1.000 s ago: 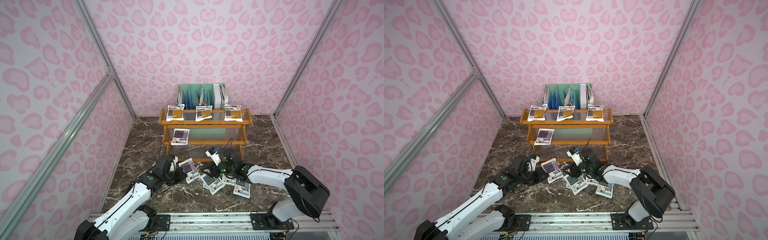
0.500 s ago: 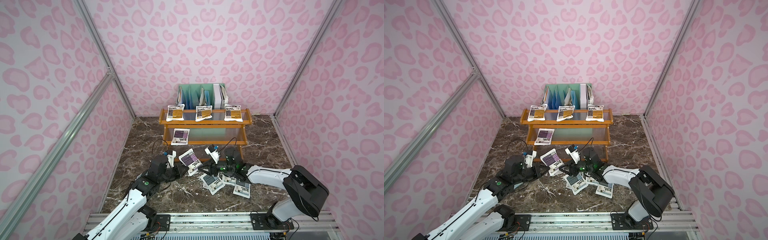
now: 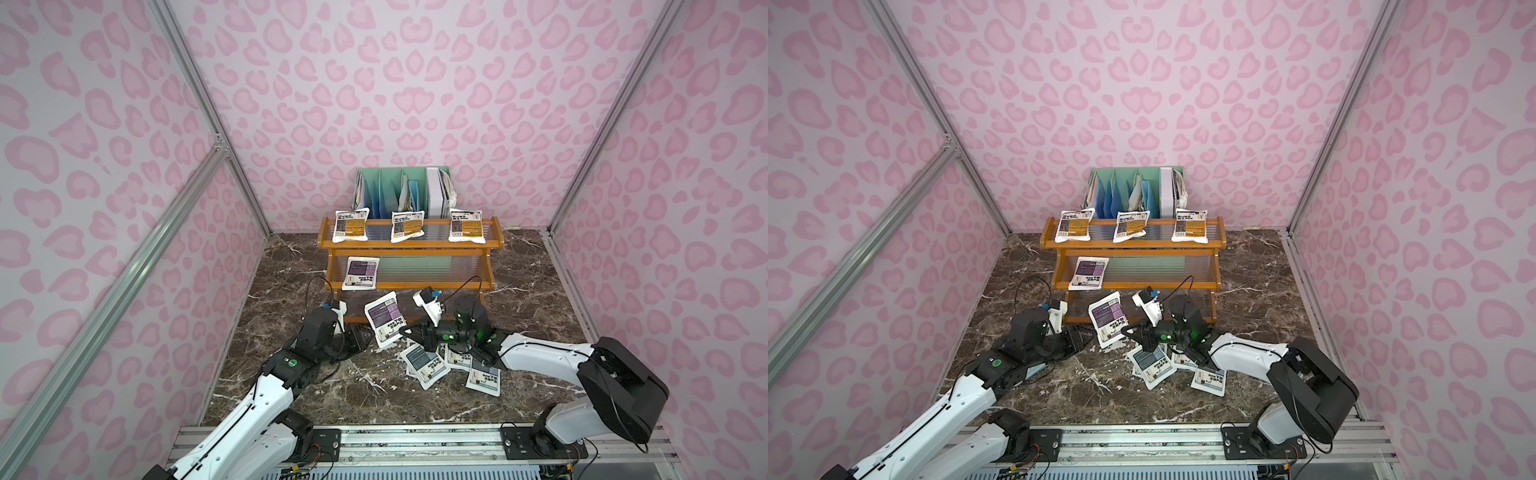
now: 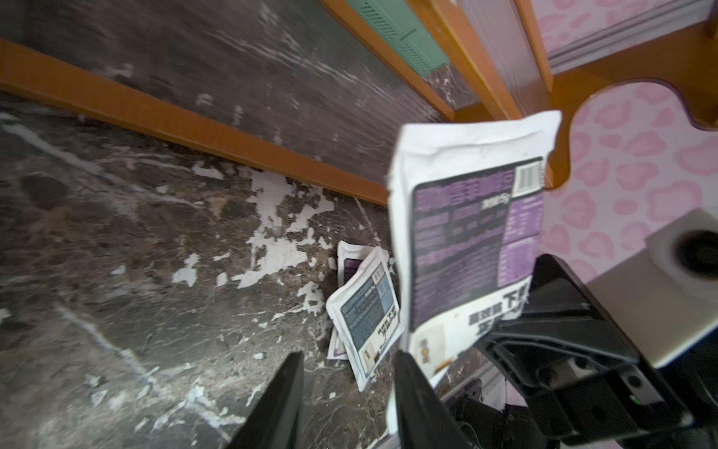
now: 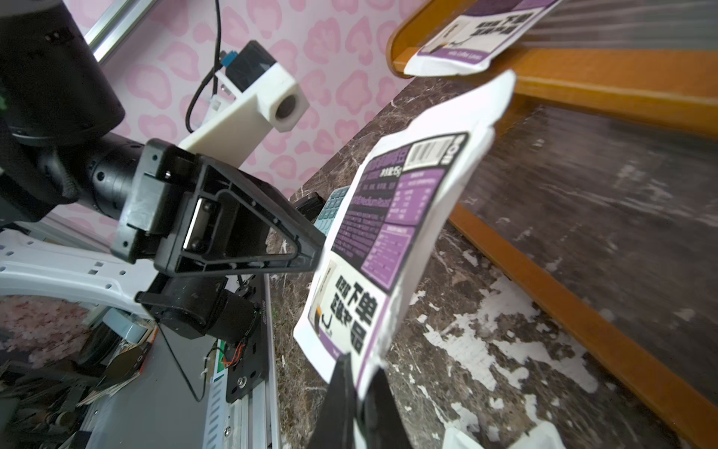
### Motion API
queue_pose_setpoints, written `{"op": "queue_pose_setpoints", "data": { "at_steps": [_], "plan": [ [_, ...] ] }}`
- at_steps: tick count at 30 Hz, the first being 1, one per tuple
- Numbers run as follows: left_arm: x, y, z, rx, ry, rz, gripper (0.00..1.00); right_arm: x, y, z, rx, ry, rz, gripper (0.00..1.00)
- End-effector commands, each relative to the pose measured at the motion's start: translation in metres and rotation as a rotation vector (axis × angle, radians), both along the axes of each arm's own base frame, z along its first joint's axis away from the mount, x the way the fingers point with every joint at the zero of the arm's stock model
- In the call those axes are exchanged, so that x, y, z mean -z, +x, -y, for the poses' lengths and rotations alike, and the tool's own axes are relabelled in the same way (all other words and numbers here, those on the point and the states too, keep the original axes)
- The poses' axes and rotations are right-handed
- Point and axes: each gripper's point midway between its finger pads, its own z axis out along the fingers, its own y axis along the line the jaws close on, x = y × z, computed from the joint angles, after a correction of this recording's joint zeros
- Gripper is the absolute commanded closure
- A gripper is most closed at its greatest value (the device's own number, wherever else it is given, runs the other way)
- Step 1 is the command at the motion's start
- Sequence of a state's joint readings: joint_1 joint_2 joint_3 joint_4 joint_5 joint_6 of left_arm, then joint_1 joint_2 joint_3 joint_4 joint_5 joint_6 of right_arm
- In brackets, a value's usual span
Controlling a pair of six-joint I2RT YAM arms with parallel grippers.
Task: Place the bagged coffee beans on the shelf by color
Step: Pick up the bagged coffee beans at the center of the board, then place the bagged coffee beans on the shelf.
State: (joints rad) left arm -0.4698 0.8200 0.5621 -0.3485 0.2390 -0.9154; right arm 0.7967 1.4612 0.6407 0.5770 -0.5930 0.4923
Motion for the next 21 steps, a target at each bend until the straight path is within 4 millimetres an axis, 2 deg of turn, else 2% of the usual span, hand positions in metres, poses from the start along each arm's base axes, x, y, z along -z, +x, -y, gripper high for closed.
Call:
{"op": "queue_pose_setpoints", "data": {
  "at_steps": [1, 5, 9, 15, 21],
  "plan": [
    [0.021, -0.003, -0.034, -0.153, 0.130, -0.071, 0.49, -0.007, 0.014, 0.006, 0.069, -0.008, 0.041, 1.00],
    [0.031, -0.007, -0.049, -0.215, 0.187, -0.102, 0.48, -0.019, 0.038, 0.015, 0.139, -0.043, 0.087, 1.00],
    [0.033, -0.011, -0.051, -0.219, 0.195, -0.113, 0.48, -0.033, 0.067, 0.029, 0.210, -0.054, 0.119, 1.00],
    [0.032, -0.012, -0.053, -0.232, 0.188, -0.112, 0.47, -0.038, 0.114, 0.054, 0.318, -0.048, 0.116, 1.00],
    [0.033, -0.013, -0.053, -0.223, 0.198, -0.118, 0.47, -0.043, 0.138, 0.053, 0.340, -0.026, 0.114, 1.00]
  ]
}}
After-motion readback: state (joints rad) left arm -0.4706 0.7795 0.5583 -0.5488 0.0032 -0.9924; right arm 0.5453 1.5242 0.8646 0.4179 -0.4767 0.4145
